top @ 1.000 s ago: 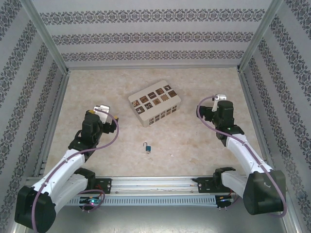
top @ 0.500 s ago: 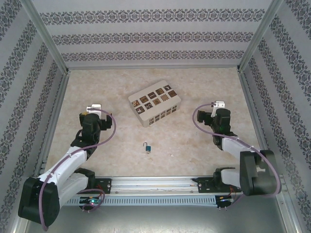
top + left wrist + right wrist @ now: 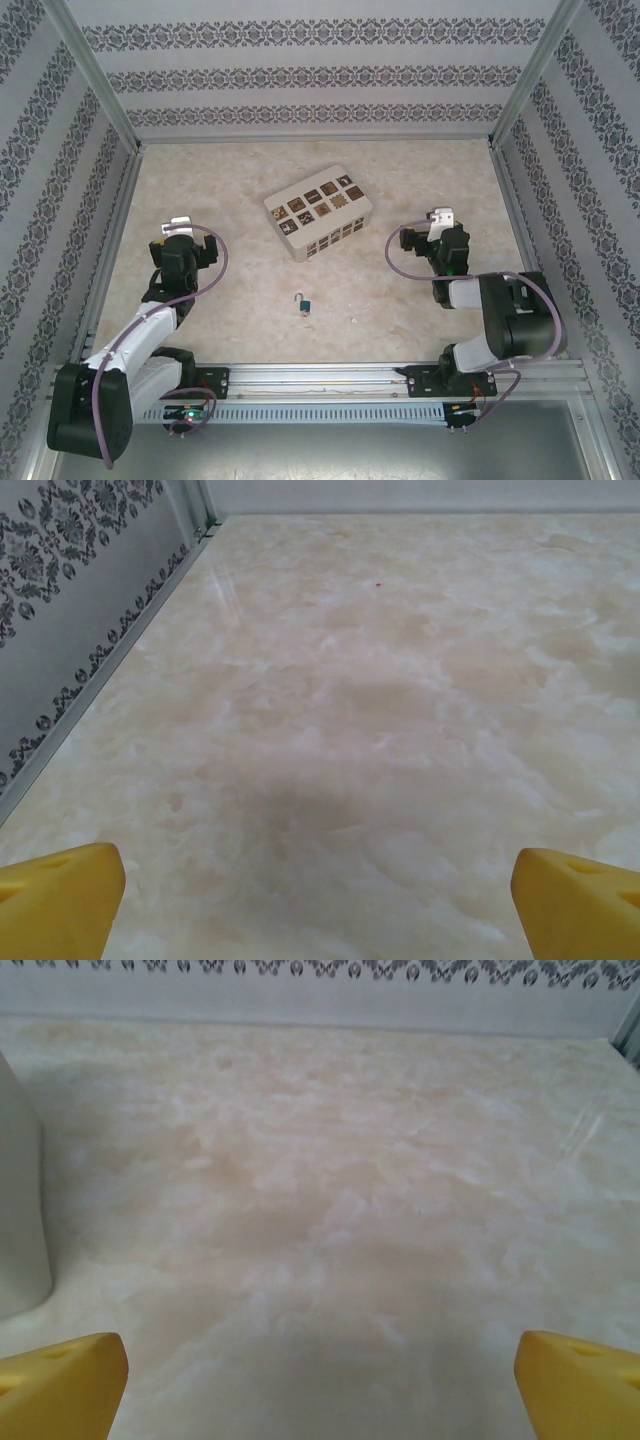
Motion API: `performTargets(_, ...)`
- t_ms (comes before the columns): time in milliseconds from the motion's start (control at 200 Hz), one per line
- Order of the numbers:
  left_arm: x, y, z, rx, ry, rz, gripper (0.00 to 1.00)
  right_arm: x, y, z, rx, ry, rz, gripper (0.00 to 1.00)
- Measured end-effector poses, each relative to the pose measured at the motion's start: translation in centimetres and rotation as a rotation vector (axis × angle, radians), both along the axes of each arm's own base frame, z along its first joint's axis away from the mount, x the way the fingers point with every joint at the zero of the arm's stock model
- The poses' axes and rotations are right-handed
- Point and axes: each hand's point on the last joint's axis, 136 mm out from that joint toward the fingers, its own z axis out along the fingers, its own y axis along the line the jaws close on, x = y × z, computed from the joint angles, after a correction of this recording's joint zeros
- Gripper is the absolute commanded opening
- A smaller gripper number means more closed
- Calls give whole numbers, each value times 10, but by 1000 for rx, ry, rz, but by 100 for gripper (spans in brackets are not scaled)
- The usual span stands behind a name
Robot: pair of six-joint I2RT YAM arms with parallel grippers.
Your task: Unlock the padlock with the key
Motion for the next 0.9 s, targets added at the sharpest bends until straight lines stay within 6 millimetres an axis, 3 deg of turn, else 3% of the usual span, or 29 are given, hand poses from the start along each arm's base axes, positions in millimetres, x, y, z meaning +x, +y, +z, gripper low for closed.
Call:
performTargets(105, 0, 2, -8, -8, 26, 6, 99, 1, 0, -6, 0, 10, -1, 99)
performTargets(345, 5, 10, -27, -18, 70, 30, 99, 17, -11, 13, 16, -36, -38, 98)
performTargets(550, 17, 24, -45, -9, 97, 57, 99, 18, -12, 13, 24, -33, -44, 99)
performTargets(705, 33, 18, -53, -17, 80, 2, 99, 18, -12, 13, 24, -33, -45, 98)
performTargets(899, 56, 2, -46, -40, 38, -93, 99, 18, -12, 13, 24, -33, -45, 98)
